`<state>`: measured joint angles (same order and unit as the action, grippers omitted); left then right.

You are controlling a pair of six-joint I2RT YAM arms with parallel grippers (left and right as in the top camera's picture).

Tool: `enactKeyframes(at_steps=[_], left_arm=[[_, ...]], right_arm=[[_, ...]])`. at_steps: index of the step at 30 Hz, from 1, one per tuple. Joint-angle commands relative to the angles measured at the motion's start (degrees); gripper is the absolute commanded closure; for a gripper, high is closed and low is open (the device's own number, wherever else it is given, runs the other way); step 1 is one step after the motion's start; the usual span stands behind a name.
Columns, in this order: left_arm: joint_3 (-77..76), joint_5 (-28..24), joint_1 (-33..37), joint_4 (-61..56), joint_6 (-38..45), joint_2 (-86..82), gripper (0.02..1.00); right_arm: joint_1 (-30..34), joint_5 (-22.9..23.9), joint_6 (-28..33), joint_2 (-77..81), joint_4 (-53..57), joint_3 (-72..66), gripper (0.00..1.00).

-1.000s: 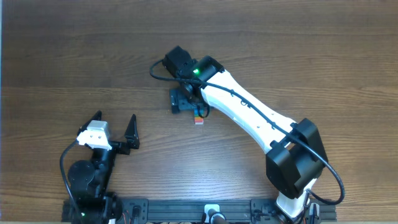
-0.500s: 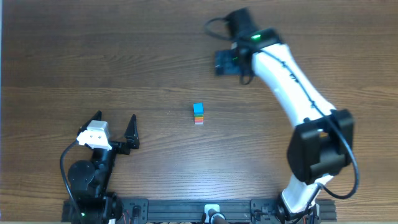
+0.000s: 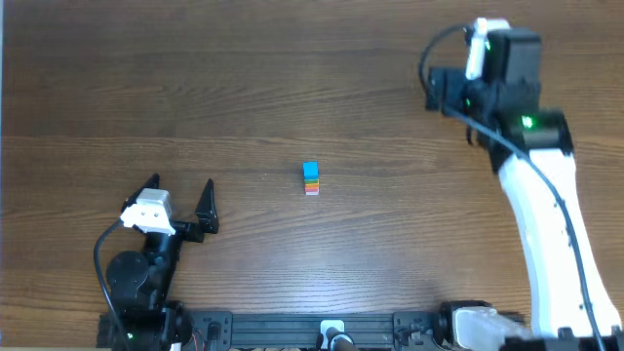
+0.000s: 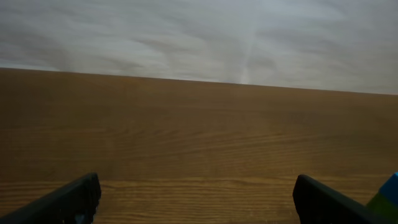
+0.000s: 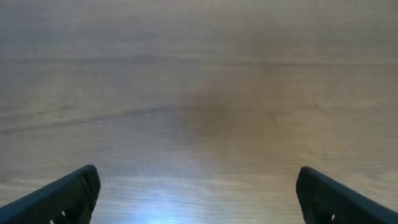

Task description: Stack Cubes

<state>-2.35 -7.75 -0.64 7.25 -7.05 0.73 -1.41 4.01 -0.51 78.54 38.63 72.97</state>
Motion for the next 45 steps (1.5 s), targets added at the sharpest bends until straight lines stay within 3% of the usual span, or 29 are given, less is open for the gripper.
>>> enactKeyframes(at_steps=[1, 9, 19, 31, 41, 45], left_arm=[[0.4, -0.6, -0.2, -0.2, 0.8, -0.3, 0.02], [0.4, -0.6, -0.2, -0.2, 0.8, -0.3, 0.02], [0.4, -0.6, -0.2, -0.2, 0.8, -0.3, 0.018], [0.4, -0.6, -0.2, -0.2, 0.8, -0.3, 0.02], [0.4, -0.6, -0.2, -0.2, 0.8, -0.3, 0.02], [0.4, -0.6, -0.2, -0.2, 0.8, -0.3, 0.02]], right_arm=[[1.7, 0.8, 5.1, -12.3, -5.7, -11.3, 0.009], [1.7, -0.8, 4.6, -31.5, -13.3, -29.2, 0.009], [5.0, -10.6, 4.3, -54.4, -30.0, -51.1, 0.009], [5.1, -10.7, 2.1, -71.2, -40.9, -63.3, 0.007], [5.1, -10.6, -6.4, -75.3, -48.4, -72.4, 0.007], [5.1, -10.6, -7.2, -75.6, -47.6, -72.7, 0.007]])
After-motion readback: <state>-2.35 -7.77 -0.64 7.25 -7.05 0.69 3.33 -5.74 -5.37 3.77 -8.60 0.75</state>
